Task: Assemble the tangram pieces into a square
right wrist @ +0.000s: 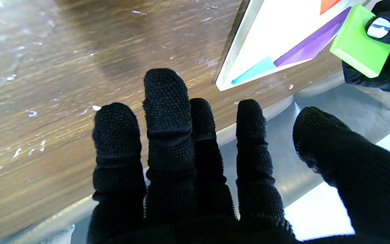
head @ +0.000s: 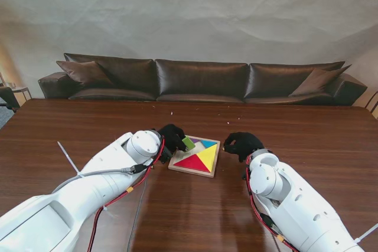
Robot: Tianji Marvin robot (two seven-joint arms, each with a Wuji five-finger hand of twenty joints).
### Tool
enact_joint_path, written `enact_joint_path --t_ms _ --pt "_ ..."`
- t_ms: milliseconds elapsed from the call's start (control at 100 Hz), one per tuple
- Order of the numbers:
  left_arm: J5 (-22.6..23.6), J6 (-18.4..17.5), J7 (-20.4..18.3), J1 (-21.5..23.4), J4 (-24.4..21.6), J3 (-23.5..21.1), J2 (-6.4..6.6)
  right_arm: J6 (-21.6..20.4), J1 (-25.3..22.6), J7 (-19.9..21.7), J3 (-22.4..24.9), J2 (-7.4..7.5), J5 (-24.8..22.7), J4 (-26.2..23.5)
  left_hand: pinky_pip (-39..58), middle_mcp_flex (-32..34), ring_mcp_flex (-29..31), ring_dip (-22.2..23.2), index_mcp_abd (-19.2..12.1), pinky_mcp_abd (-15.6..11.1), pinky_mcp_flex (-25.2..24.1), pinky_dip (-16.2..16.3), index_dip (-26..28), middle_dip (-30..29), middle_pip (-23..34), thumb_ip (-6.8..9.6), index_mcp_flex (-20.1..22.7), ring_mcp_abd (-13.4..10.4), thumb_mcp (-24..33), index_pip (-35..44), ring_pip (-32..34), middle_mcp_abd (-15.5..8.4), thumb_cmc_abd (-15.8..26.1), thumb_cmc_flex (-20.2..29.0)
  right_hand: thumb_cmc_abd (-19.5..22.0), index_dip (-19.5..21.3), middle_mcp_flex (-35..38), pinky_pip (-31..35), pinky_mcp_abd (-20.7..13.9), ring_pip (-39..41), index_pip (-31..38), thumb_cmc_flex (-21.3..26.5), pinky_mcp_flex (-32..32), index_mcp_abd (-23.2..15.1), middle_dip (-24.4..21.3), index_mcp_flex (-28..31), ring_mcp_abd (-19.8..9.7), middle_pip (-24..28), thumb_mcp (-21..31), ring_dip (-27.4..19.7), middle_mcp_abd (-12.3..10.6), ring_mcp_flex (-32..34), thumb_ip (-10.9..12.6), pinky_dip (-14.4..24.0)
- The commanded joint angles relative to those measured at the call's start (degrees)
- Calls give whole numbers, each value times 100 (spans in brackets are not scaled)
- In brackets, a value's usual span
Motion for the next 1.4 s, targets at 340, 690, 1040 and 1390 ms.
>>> enact_joint_path --t_ms 340,690,1040,1390 --pt "170 96 143 -128 276 171 -284 33 2 112 15 -18 53 60 700 270 306 115 116 -44 180 129 -234 -303 -123 141 206 -203 161 -169 616 138 360 50 118 -66 -150 180 62 108 87 -149 -642 37 -59 110 57 79 -10 -42 109 -80 174 -20" --pt "298 44 203 -190 359 315 -352 33 8 102 45 -27 102 92 674 -303 31 119 347 -194 19 119 -407 -310 23 145 109 -295 -31 -677 761 416 544 -137 119 -65 -148 185 60 110 91 -145 -645 68 -62 158 50 81 -9 -44 105 -80 175 -20" --pt "455 73 227 -194 354 414 -328 21 19 75 71 -45 178 143 601 -1082 -176 85 467 -282 -124 227 -514 259 772 170 98 -311 -119 -1062 1011 585 698 -169 127 -53 -147 189 65 117 92 -140 -648 67 -63 192 79 85 -10 -43 118 -85 176 -21" --pt "600 -35 235 -234 453 532 -351 1 41 62 52 -56 215 194 547 -1387 -315 55 657 -285 -208 326 -829 263 888 189 230 -291 -194 -1775 1082 695 863 -169 132 -45 -135 194 69 122 87 -134 -647 74 -62 203 78 90 -6 -45 118 -80 176 -21"
